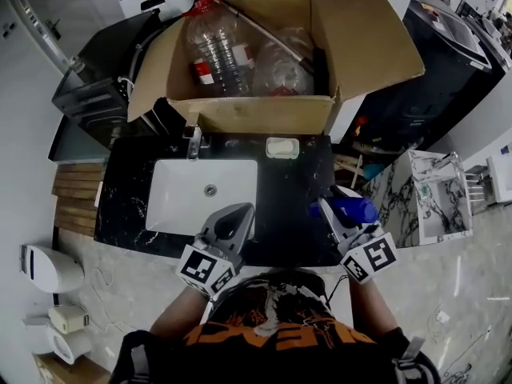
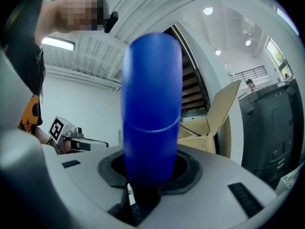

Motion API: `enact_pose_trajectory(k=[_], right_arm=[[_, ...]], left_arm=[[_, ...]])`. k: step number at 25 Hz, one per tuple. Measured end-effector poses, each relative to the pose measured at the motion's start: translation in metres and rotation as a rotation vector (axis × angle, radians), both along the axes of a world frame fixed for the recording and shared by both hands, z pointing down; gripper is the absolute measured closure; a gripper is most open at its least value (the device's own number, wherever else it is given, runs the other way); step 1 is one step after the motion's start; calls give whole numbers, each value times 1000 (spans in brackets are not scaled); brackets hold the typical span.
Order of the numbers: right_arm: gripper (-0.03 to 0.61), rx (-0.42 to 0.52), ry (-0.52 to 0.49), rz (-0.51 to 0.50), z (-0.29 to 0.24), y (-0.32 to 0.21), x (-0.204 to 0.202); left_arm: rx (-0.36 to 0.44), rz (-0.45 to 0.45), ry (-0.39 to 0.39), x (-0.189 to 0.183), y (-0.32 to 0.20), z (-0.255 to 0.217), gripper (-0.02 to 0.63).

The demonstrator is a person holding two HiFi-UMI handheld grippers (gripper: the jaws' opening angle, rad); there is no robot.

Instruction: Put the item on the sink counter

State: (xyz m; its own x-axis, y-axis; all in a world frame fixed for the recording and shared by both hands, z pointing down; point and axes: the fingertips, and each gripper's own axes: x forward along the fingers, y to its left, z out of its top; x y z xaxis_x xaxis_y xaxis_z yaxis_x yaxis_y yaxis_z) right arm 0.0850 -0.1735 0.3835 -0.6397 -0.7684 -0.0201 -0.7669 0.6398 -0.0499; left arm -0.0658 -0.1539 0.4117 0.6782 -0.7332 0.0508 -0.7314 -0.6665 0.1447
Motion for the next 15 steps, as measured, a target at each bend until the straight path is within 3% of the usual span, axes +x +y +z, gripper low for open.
enact_pose_trajectory(k=[11, 15], right_arm=[[442, -117, 78, -6, 78, -56, 3], [442, -143, 160, -1, 117, -74, 4]], left_arm=[[-34, 1, -30, 18, -36, 44, 595], [-58, 13, -111, 24, -48, 83, 595]])
